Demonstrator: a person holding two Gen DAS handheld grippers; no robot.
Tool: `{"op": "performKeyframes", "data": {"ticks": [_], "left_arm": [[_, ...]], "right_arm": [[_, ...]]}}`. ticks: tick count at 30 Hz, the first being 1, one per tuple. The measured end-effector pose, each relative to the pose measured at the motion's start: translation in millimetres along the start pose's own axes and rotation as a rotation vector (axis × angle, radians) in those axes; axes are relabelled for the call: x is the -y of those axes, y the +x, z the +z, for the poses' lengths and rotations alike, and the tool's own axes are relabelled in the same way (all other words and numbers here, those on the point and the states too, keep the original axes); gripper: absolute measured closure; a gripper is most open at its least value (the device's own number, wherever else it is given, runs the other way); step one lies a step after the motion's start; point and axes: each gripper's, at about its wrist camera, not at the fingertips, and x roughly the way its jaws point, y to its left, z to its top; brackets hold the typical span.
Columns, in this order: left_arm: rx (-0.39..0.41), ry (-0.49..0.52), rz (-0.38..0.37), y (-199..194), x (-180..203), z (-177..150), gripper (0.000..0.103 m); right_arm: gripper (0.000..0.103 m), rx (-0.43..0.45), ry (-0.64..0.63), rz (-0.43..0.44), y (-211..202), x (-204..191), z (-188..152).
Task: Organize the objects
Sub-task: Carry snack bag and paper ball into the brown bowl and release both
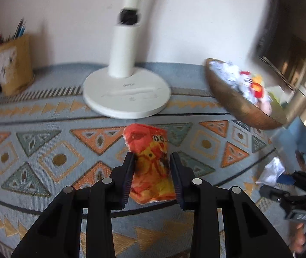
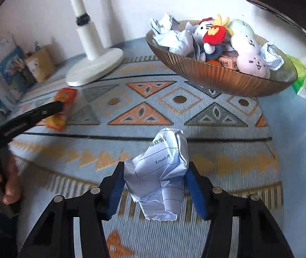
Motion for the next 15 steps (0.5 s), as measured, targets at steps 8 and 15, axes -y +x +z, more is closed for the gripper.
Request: {"op": "performKeyframes", "data": {"ticks": [8,15], "left_arm": [[0.096,0.079,-0.148,-39,67,51,0.089],[0.077,0.011,-0.065,-48,51,51,0.016]], "right_arm": [[0.049,0.21,0.092,0.028,-78,66,34],[0.049,0.244,0.187,0.131,-89,110,36]]}}
